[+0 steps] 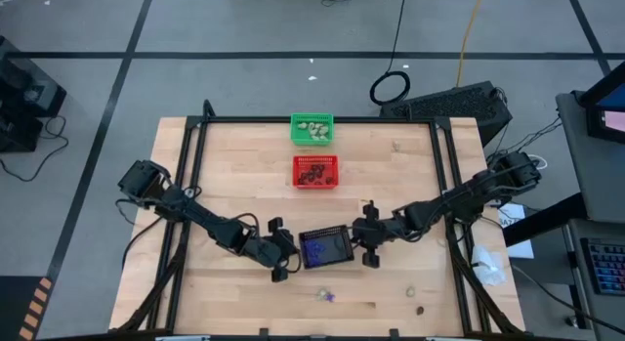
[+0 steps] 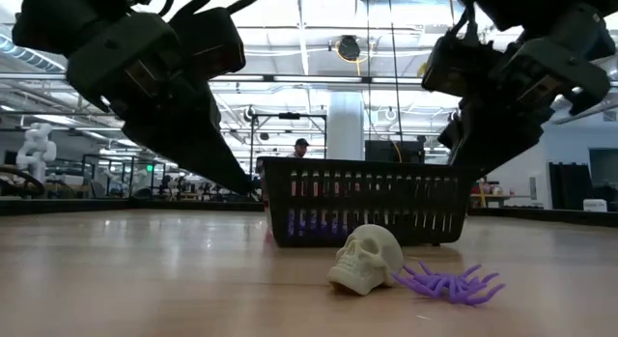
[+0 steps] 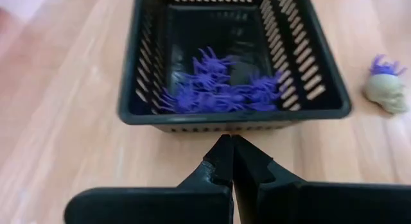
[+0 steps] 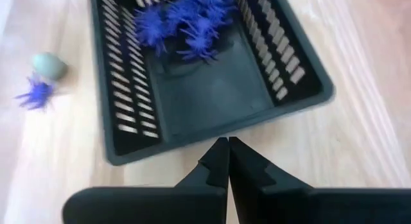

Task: Sort Halloween decoration
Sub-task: Adjust the black basket

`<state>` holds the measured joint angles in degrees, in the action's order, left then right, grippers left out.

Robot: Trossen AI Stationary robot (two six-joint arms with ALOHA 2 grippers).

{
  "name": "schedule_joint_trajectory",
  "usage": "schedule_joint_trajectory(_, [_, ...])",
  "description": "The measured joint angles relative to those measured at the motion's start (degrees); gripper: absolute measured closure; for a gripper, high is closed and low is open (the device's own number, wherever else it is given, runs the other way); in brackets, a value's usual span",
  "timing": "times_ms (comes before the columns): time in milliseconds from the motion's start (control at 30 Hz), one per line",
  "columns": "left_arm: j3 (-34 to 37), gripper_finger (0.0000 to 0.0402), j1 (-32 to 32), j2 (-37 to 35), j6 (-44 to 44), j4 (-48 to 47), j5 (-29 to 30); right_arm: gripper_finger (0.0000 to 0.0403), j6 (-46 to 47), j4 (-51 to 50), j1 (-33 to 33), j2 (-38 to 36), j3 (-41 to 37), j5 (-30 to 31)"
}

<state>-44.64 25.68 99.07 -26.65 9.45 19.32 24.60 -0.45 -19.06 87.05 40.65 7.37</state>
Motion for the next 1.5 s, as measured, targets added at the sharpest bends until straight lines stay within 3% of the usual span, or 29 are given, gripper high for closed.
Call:
schedule_joint_trajectory(500, [0.0,0.0402,-3.8,0.0,2.6,-3.6,3.0,0.0403,-1.4,2.4,2.5,0.0,0.0,0.0])
schedule_joint_trajectory(733, [0.0,0.0402,-7.0,-0.2,3.8,-10.7,4.3,0.0403,-2.8,2.5,5.0,0.0,0.0,0.1])
schedule_joint_trajectory(1033, [0.0,0.0402,-10.6,-1.1,11.3,-11.8,3.7,0.0403,-3.0,3.9,7.5,0.0,0.0,-0.7])
schedule_joint_trajectory(1400, [0.1,0.0402,-16.6,-10.8,20.3,-24.1,0.4,0.0403,-3.7,5.9,10.0,-0.9,0.0,-1.7])
schedule_joint_trajectory(1500, [3.8,0.0402,-19.5,-15.5,22.8,-21.4,-2.5,0.0403,-4.9,5.3,11.6,-2.9,0.0,-1.7])
